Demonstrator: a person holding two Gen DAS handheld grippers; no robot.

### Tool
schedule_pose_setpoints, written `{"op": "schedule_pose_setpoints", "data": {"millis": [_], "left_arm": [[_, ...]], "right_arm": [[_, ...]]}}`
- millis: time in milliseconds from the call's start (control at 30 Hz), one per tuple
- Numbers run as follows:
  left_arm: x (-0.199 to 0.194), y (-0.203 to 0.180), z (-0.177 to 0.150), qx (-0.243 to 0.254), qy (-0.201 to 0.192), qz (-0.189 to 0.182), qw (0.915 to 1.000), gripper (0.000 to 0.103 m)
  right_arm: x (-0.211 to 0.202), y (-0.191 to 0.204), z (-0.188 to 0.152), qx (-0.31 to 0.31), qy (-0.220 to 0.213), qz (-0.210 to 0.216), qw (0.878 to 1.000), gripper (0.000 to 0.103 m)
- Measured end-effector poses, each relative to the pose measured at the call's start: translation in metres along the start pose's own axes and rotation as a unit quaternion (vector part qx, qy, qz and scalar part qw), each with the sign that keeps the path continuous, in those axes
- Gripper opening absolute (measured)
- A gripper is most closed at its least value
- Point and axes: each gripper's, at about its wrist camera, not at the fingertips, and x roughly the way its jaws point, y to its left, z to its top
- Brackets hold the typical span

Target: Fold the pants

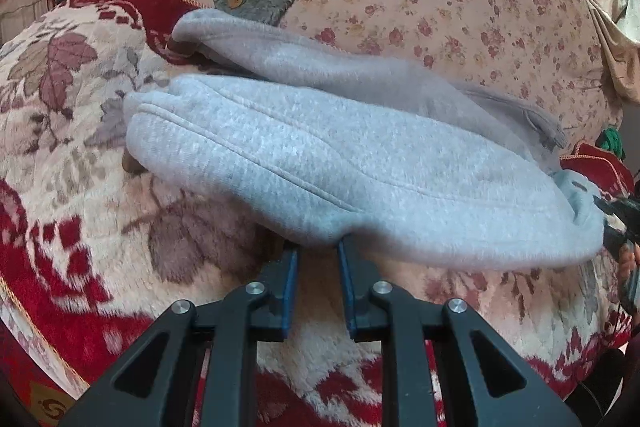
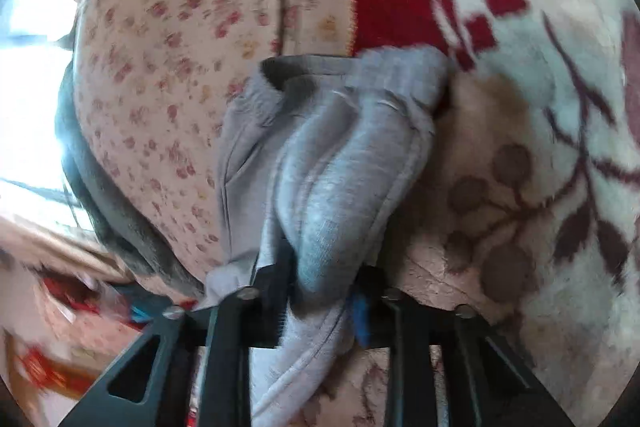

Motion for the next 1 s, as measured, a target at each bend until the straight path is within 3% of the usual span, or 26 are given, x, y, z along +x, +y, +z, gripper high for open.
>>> {"op": "schedule_pose_setpoints", "data": {"millis": [167,367,500,633,667,700,733,767,800,833,1000], "left_arm": [[-0.015,0.009,0.021,-0.006,-0.032,-0.002,0.9995,0.014],[-0.042,0.029,0.021,0.003,-0.058,0.010,0.9983,0.007],[-0.048,0.049,0.006,0.006,-0.044,0.017,0.9989,0.007],[-0.053,0.065,-0.007,-0.015,-0.037,0.010,0.9991,0.008],[-0.056,0.070,-0.009,-0.027,-0.041,0.001,0.9988,0.018],[-0.058,0.073,-0.011,-0.038,-0.045,-0.008,0.9982,0.042],[-0.060,0.075,-0.012,-0.051,-0.053,-0.016,0.9971,0.058],[-0.063,0.077,-0.013,-0.065,-0.066,-0.025,0.9954,0.077],[-0.065,0.077,-0.013,-0.075,-0.079,-0.036,0.9934,0.079],[-0.066,0.076,-0.011,-0.080,-0.087,-0.045,0.9920,0.079],[-0.047,0.058,0.008,-0.083,-0.076,-0.031,0.9932,0.082]], "right_arm": [[-0.050,0.022,-0.020,-0.066,-0.014,0.010,0.998,0.015],[-0.100,0.027,-0.083,-0.105,0.004,0.010,0.994,0.014],[-0.107,0.010,-0.120,-0.109,0.029,-0.013,0.994,0.014],[-0.102,-0.005,-0.124,-0.080,0.036,-0.022,0.996,0.019],[-0.101,-0.003,-0.123,-0.083,0.033,-0.032,0.995,0.021],[-0.102,-0.002,-0.123,-0.082,0.031,-0.035,0.996,0.029],[-0.103,0.000,-0.123,-0.079,0.030,-0.032,0.996,0.035],[-0.105,0.001,-0.123,-0.076,0.033,-0.026,0.996,0.059],[-0.106,0.003,-0.124,-0.074,0.032,-0.024,0.996,0.087],[-0.108,0.006,-0.125,-0.075,0.029,-0.024,0.996,0.092],[-0.105,0.005,-0.128,-0.061,0.037,-0.014,0.997,0.092]]}}
